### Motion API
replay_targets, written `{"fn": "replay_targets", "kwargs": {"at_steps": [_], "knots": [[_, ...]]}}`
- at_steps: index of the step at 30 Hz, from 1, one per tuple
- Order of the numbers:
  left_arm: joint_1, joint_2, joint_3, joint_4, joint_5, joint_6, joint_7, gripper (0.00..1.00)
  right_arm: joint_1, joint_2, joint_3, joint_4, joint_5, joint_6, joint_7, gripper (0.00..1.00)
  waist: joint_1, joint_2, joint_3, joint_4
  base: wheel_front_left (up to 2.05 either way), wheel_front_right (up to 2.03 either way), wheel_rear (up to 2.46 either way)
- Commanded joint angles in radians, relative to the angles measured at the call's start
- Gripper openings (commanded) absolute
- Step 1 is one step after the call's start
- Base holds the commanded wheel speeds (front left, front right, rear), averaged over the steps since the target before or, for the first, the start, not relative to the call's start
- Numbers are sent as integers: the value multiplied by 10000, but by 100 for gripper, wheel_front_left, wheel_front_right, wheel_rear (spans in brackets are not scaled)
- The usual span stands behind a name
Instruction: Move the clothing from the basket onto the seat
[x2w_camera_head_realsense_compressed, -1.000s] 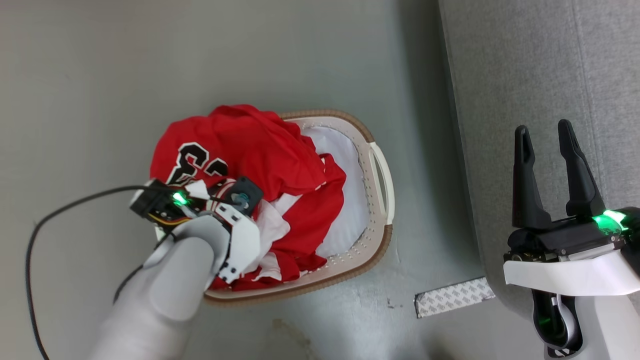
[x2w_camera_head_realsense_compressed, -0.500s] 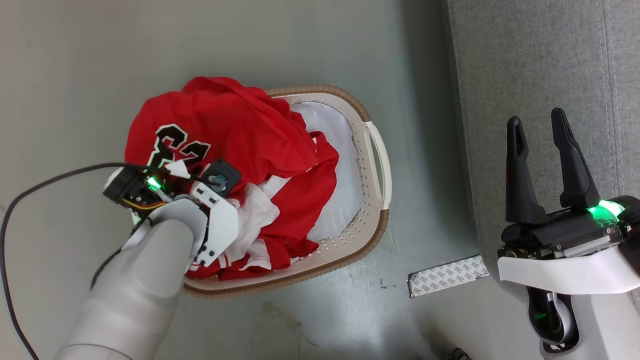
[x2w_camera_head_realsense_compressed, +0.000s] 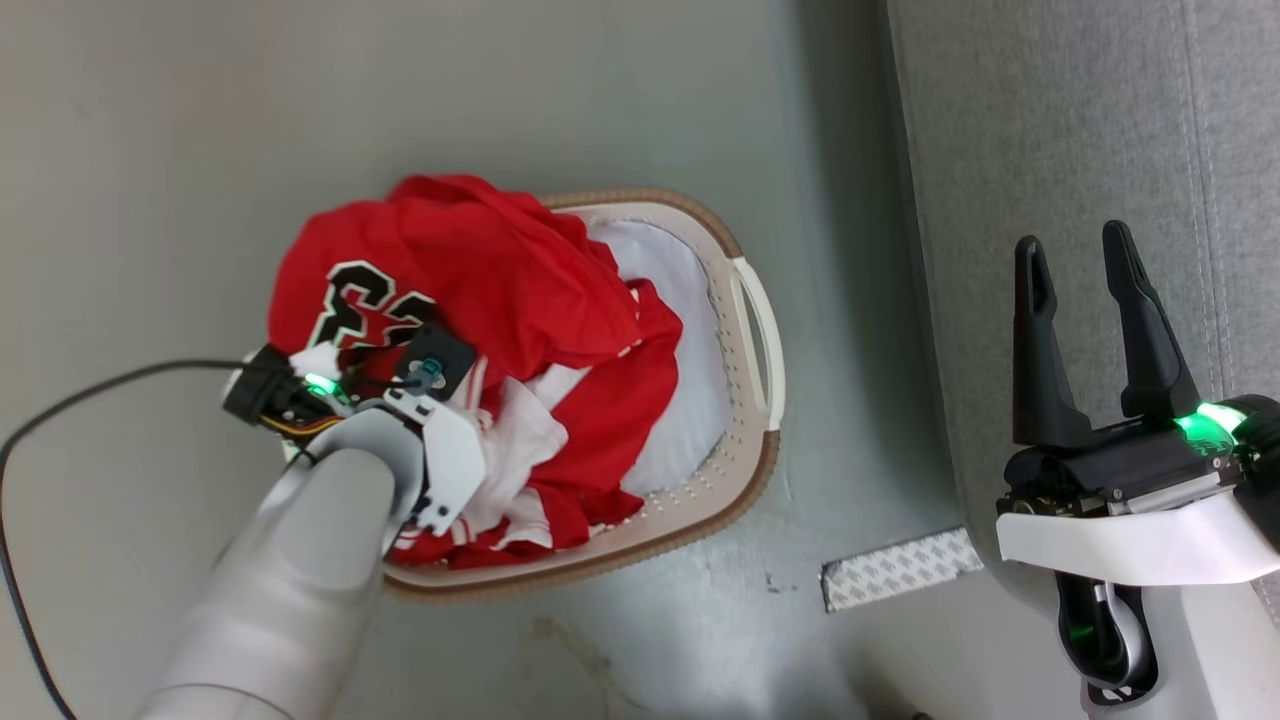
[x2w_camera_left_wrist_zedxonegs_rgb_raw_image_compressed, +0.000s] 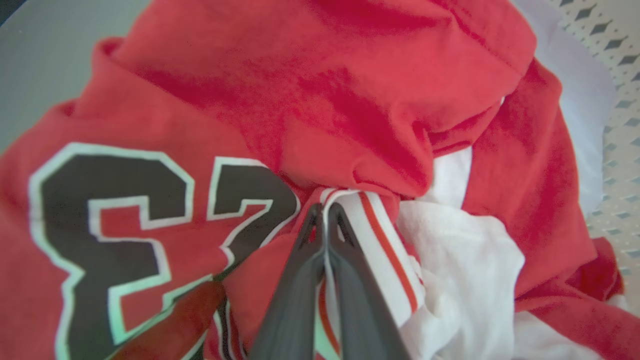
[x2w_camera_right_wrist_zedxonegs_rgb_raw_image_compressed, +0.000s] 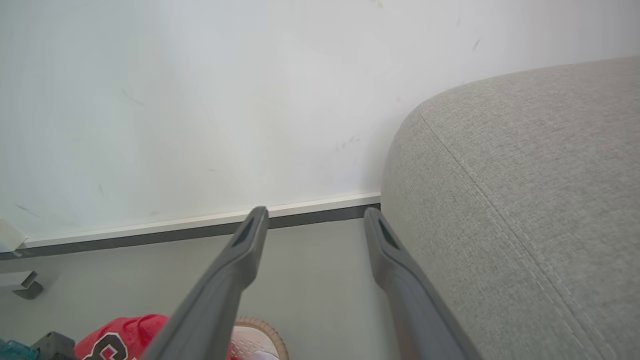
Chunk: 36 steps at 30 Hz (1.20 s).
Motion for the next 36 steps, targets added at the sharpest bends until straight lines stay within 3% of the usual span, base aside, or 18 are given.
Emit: {"fn": "replay_targets", "kwargs": {"at_steps": [1, 6, 11, 24, 36], "knots": [[-17, -47, 23, -2, -83, -4, -105, 0, -71, -27, -56, 50, -69, -19, 7, 100, -1, 0, -137, 96, 0, 0, 0], [352, -435, 359, -265, -771, 52, -1044, 0, 170, -28, -186, 188, -228, -19, 7, 100, -1, 0, -880, 408, 0, 0, 0], [1097, -732, 636, -1256, -1533, 182, -1307, 0, 516, -30, -370, 394, -346, -19, 7, 100, -1, 0, -1889, 789, 0, 0, 0], [4716, -702, 973, -7192, -2558, 845, -1303, 0, 1716, -33, -563, 1129, -678, -19, 7, 100, -1, 0, -4802, 1613, 0, 0, 0], [6302, -716, 1399, -10288, -2751, 1178, -1305, 0, 2831, -30, -151, 1756, -640, -19, 7, 100, -1, 0, -7042, 1686, 0, 0, 0]]}}
